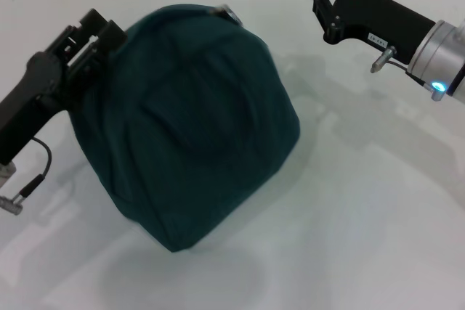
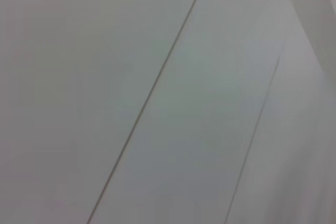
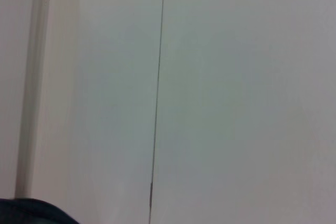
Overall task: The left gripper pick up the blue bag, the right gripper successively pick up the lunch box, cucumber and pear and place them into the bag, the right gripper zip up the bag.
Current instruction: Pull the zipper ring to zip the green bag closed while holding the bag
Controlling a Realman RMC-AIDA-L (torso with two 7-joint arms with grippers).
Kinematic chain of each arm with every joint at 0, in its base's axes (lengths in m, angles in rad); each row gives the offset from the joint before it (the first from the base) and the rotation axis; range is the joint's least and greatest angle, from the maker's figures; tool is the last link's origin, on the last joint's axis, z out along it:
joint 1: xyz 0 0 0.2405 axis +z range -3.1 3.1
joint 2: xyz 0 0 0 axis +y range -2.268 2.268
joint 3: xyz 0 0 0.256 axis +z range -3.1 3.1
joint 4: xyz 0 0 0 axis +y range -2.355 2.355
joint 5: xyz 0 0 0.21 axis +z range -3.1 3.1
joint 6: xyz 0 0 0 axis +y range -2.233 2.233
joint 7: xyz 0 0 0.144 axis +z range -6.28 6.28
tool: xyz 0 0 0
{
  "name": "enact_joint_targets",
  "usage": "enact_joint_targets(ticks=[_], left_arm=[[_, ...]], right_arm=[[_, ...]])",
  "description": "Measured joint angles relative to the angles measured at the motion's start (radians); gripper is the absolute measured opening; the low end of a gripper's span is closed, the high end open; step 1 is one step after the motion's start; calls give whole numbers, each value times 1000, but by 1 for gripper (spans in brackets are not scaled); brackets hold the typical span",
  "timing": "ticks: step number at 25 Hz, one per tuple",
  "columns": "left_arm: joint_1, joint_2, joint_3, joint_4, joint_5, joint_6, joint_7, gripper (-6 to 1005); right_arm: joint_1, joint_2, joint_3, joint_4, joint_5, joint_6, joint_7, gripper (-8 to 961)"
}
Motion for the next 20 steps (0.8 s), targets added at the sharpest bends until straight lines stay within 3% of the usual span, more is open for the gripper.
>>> enact_joint_targets(ticks=[8, 14, 20], left_arm=[[-33, 17, 0, 12, -42, -19, -79, 770], [-68, 31, -3, 13, -44, -56, -112, 893], [-76, 31, -24, 53, -43, -122, -155, 893]], right_arm=[[0, 1, 0, -1, -4, -28, -5, 0], [-2, 3, 0, 1, -3, -37, -18, 1], [-8, 5, 0, 2, -1, -41, -25, 2]])
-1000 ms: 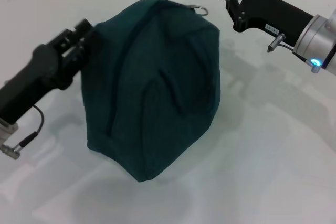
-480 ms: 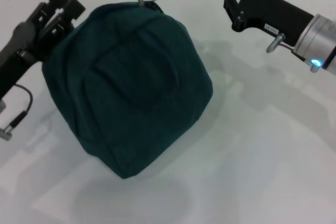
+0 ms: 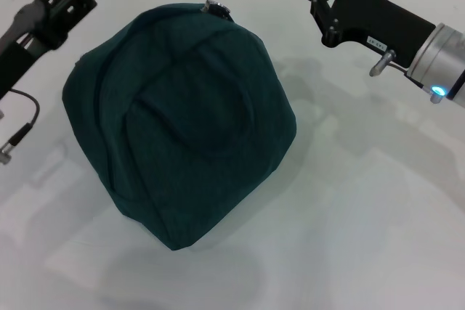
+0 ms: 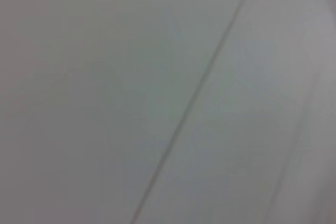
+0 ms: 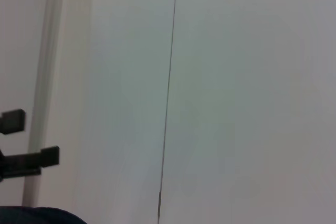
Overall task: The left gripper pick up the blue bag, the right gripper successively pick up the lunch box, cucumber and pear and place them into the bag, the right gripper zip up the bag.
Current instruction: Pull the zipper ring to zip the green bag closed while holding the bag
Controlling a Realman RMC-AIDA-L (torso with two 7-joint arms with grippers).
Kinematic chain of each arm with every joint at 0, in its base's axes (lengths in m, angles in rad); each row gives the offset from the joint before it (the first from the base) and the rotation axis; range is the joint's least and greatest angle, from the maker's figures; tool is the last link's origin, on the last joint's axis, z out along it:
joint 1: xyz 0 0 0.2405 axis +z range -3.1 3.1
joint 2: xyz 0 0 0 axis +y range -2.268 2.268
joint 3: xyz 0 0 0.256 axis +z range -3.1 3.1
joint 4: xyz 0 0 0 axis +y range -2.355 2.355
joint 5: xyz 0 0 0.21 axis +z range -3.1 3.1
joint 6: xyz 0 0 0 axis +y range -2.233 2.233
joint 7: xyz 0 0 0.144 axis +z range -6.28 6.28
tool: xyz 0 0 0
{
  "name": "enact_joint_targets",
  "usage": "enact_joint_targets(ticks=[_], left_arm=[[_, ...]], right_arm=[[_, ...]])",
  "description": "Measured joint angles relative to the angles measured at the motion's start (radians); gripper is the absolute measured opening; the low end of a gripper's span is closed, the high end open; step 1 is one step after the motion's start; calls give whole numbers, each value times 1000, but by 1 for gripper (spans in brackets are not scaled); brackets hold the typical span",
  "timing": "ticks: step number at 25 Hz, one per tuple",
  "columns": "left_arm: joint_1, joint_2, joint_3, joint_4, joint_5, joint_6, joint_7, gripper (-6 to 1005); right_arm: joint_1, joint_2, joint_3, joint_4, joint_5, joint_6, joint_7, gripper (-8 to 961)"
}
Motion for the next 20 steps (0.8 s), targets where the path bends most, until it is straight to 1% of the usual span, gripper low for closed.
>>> enact_joint_targets(ticks=[3, 6, 7, 9, 12, 16, 20], left_arm=[[-4, 6, 1, 50, 5, -94, -119, 892], [-14, 27, 7, 93, 32, -208, -261, 892], [-16, 32, 9, 101, 41, -228, -285, 892], [-22, 50, 9, 126, 83, -278, -364, 892], [-24, 68, 10, 164, 153, -314, -467, 892], [-25, 95, 10, 209, 251, -323, -619, 891], [-32, 106, 31, 276, 383, -298, -785, 891]], right_arm=[[0, 0, 0, 0, 0, 0, -1, 2], [-1, 0, 0, 0, 1, -4, -1, 2], [-2, 0, 0, 0, 1, -7, -1, 3], [-4, 0, 0, 0, 1, -12, -1, 3], [-11, 0, 0, 0, 1, -16, -1, 3], [-17, -1, 0, -3, 1, -17, -1, 4], [-18, -2, 0, -3, 2, -21, -1, 4]])
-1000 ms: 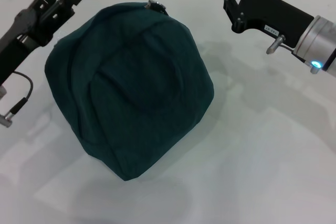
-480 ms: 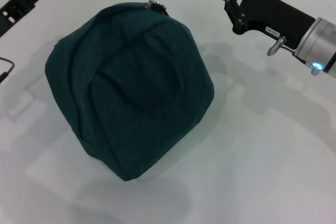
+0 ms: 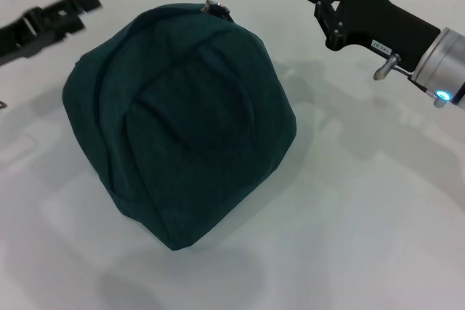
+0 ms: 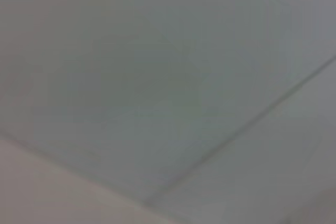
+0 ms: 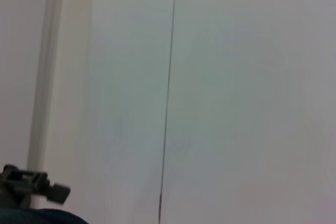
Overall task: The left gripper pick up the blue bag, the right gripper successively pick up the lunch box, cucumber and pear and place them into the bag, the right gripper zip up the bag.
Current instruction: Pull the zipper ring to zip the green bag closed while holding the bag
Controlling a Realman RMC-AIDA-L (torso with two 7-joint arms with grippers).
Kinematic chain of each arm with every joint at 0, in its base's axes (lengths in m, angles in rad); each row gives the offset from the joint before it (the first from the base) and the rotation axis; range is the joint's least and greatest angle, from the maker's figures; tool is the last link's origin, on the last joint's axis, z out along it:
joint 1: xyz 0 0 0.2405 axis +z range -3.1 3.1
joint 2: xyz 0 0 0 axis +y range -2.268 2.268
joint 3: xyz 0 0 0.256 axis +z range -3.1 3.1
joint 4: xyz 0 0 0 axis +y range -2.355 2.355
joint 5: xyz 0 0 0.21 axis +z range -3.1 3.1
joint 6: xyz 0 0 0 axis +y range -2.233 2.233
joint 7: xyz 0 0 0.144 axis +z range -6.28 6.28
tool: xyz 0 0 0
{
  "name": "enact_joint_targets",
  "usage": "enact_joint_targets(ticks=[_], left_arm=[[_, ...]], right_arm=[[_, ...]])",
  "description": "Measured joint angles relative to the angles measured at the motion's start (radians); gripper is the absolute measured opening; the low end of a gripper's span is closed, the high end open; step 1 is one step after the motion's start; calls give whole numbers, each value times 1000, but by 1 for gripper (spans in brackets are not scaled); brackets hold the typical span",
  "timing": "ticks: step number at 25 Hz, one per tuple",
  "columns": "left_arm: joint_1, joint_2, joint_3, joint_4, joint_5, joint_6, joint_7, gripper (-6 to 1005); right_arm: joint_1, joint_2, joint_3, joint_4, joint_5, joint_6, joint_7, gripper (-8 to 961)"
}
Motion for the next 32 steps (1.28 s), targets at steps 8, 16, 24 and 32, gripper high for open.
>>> enact_joint_targets(ticks=[8, 16, 24, 32], left_arm=[[-53, 20, 101, 26, 57, 101, -107, 891], [-72, 21, 107, 28, 59, 152, -123, 890], [-75, 8, 109, 29, 71, 184, -124, 889], [-74, -2, 109, 25, 72, 213, -115, 889]], right_arm=[[-12, -1, 3, 2, 1, -29, -9, 6], [-37, 0, 12, 0, 1, -59, -16, 7], [-38, -2, 14, 1, 0, -60, -17, 8], [-38, 0, 14, 2, 0, -60, -17, 9]])
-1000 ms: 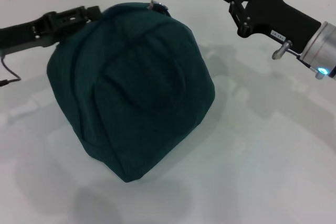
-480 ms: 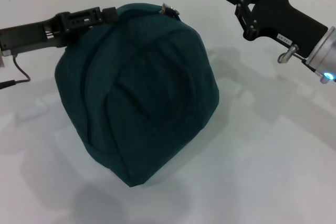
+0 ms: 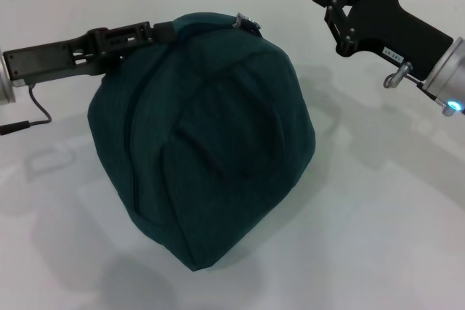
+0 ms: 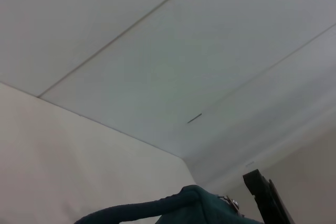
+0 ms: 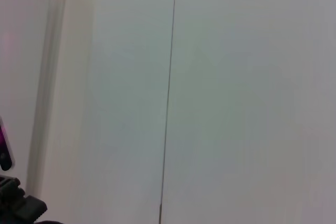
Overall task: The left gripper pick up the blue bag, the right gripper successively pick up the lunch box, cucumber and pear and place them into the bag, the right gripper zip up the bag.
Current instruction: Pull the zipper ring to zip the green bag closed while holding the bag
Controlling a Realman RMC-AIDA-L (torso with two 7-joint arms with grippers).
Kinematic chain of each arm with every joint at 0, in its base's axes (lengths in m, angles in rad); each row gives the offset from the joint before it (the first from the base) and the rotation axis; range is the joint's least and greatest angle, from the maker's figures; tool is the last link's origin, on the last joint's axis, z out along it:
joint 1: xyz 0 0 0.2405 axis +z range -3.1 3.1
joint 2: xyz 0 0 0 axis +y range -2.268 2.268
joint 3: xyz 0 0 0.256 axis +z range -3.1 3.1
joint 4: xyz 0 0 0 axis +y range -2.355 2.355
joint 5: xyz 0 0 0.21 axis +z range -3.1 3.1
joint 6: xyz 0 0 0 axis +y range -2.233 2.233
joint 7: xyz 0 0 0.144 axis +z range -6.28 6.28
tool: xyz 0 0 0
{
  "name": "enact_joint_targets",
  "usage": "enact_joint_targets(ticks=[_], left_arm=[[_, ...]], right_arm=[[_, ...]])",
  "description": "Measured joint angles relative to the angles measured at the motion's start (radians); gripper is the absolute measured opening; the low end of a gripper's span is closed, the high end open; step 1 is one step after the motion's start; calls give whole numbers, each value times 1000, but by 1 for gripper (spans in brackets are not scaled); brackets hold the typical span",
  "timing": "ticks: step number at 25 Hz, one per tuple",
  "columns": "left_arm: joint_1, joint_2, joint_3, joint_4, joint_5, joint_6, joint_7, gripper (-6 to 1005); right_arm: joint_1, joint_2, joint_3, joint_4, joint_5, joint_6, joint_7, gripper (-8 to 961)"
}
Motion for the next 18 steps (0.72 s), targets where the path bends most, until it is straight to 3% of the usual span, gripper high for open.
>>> enact_joint_targets(ticks=[18], left_arm=[[-8, -6, 2, -2, 25, 2, 1, 870]], right_arm=[[3, -1, 0, -2, 0, 0, -10, 11]])
